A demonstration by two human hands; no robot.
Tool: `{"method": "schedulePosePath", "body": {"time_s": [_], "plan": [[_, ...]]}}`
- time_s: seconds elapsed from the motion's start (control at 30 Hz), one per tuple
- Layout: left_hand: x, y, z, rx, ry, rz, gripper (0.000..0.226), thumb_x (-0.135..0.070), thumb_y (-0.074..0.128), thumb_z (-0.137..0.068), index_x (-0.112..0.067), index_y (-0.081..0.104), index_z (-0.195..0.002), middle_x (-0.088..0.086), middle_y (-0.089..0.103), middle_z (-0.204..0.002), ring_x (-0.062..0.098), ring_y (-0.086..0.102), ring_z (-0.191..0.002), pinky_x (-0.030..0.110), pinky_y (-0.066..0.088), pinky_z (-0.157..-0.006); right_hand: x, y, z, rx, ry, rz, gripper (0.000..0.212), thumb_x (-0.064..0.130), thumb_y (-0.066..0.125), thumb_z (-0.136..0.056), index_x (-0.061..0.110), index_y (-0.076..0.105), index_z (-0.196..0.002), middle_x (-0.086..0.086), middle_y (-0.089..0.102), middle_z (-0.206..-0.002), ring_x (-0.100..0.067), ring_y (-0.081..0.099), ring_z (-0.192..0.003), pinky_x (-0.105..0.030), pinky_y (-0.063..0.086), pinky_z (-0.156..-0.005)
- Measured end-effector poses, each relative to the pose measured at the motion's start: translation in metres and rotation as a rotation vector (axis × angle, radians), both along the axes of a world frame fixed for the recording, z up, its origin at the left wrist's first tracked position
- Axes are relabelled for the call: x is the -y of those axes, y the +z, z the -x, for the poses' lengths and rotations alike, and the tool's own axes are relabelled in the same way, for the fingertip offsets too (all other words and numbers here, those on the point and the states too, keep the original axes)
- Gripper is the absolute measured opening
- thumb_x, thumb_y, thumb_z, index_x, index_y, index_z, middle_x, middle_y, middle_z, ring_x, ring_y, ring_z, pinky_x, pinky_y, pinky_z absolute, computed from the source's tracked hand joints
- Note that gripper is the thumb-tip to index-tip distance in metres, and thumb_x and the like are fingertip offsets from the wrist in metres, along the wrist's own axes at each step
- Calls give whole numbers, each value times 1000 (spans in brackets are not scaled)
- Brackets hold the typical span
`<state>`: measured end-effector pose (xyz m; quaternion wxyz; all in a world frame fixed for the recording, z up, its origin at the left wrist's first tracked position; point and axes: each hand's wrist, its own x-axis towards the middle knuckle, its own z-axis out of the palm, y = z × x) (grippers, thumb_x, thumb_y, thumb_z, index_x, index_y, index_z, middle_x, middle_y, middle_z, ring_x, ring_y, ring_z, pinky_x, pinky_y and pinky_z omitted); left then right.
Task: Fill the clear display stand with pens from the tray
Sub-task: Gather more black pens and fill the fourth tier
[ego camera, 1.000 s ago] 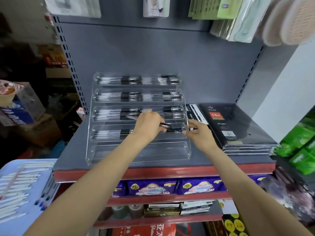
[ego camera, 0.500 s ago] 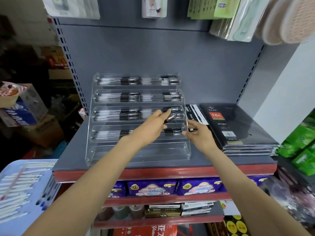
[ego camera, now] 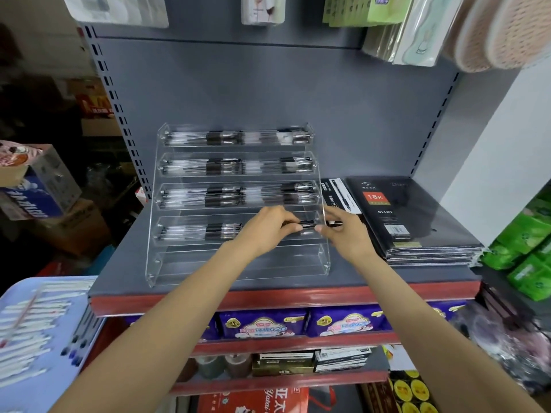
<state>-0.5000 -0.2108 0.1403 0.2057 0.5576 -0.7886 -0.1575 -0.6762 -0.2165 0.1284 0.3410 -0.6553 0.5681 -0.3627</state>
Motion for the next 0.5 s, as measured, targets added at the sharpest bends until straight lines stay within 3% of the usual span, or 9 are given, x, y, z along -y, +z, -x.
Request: {"method": "schedulePosePath", "body": {"time_s": [0.1, 0.23, 0.4, 0.5], "plan": [[-2, -5, -16, 22, 50, 48, 20, -29, 57, -91, -20, 67, -106, 1, 62, -101, 18, 58, -95, 38, 49, -86, 0, -3, -1, 16, -36, 7, 43, 15, 65, -86, 16, 54, -128, 0, 62, -119, -13, 62, -82, -24, 49, -78], [-9, -9, -32, 50, 50, 28, 18, -26, 55, -93, -19, 68, -103, 0, 61, -99, 16, 58, -91, 34, 49, -84, -5, -7, -6, 17, -88, 50, 35, 16, 63, -89, 13, 57, -123, 0, 63, -119, -7, 58, -81, -5, 40, -62], [-17, -9, -33, -46, 44, 28, 23, -22, 54, -94, -17, 63, -115, 1, 61, -108, 11, 55, -95, 25, 45, -88, -17, -10, -17, -18, -215, 154, 33, 14, 61, -89, 11, 57, -122, -4, 62, -120, -11, 57, -97, -18, 40, -81], [-33, -10, -48, -155, 103, 142, 22, -18, 55, -92, -16, 64, -112, -2, 60, -102, 10, 56, -95, 23, 44, -88, -31, -7, -36, -94, -248, 337, 33, 12, 61, -88, 13, 58, -121, -3, 57, -120, -16, 51, -111, -13, 33, -86]]}}
